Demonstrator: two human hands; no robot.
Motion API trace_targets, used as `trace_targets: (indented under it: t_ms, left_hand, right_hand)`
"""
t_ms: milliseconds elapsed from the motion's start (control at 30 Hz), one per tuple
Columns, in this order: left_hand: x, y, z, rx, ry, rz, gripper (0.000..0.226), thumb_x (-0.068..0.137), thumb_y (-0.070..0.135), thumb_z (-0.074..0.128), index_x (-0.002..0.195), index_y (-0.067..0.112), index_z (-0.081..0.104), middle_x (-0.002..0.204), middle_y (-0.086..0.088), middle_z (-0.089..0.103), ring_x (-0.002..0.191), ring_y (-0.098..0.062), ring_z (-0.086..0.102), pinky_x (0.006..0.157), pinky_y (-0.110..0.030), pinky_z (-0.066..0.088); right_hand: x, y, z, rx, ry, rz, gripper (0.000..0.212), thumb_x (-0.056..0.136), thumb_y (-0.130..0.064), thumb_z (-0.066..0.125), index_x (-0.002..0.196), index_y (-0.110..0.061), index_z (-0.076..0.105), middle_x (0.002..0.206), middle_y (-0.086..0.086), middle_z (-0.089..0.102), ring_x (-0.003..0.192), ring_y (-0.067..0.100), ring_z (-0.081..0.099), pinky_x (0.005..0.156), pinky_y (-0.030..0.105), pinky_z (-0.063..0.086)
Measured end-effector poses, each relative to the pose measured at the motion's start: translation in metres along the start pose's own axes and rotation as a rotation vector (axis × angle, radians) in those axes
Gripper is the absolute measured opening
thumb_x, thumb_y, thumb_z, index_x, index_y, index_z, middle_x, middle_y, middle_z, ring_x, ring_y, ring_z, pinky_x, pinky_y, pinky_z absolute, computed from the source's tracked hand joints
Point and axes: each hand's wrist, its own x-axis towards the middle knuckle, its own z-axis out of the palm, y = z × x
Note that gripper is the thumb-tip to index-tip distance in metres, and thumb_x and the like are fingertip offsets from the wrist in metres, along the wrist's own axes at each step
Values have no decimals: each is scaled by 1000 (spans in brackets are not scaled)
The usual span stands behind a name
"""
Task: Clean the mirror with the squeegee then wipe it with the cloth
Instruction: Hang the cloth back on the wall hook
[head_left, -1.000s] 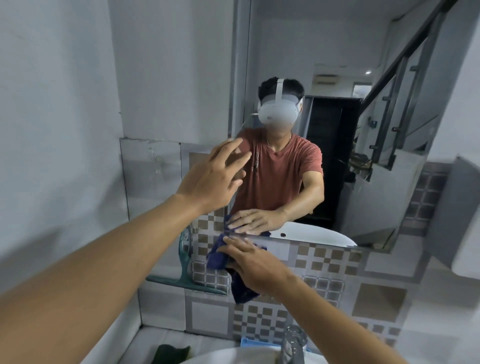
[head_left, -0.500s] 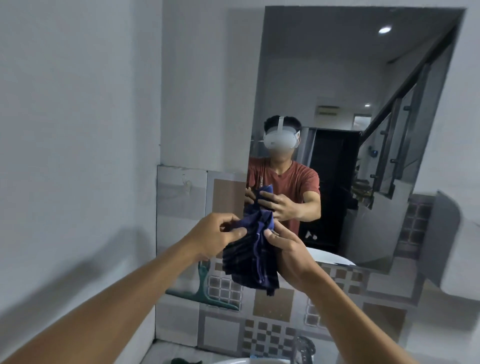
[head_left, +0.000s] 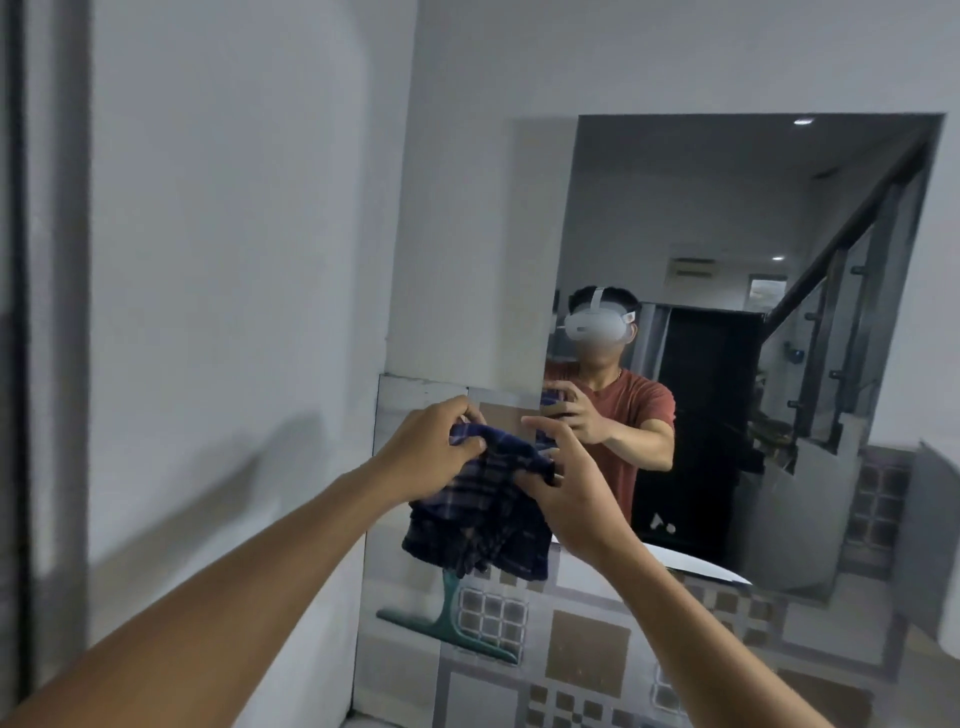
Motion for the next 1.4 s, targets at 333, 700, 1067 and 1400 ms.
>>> trace_targets:
  t_ms: [333, 700, 1067, 1400]
  left_hand:
    - [0, -38, -34, -83, 77, -59, 18, 93, 11, 65, 95, 27, 58, 99, 9, 65, 96, -13, 63, 77, -15, 47]
    - [72, -75, -44, 134, 309, 6, 26, 92, -2, 57, 87, 22, 66, 92, 8, 61, 79, -4, 56, 67, -6, 41]
    - [110, -116, -11, 347, 353, 140, 19, 96, 5, 53, 105, 11, 69, 112, 1, 57, 91, -20, 61, 79, -35, 54]
    - [127, -117, -16, 356, 467, 108, 25, 89, -8, 55, 100, 7, 72, 114, -12, 60, 97, -24, 58, 80, -27, 42]
  right_hand:
    - [58, -11, 37, -125, -4, -85, 25, 96, -7, 60, 96, -32, 65, 93, -6, 71, 86, 16, 69, 80, 40, 60]
    - [144, -4, 61, -380, 17, -230, 26, 99, -8, 51, 104, -25, 70, 103, -4, 66, 91, 14, 61, 78, 30, 53]
    - [177, 23, 76, -1213, -2, -585, 15, 91, -15, 70, 105, -16, 65, 102, 6, 52, 71, 23, 58, 48, 32, 47]
    - [192, 16, 76, -1066, 61, -544, 23, 98, -11, 55, 117, -18, 68, 113, 6, 53, 91, 27, 59, 62, 37, 56]
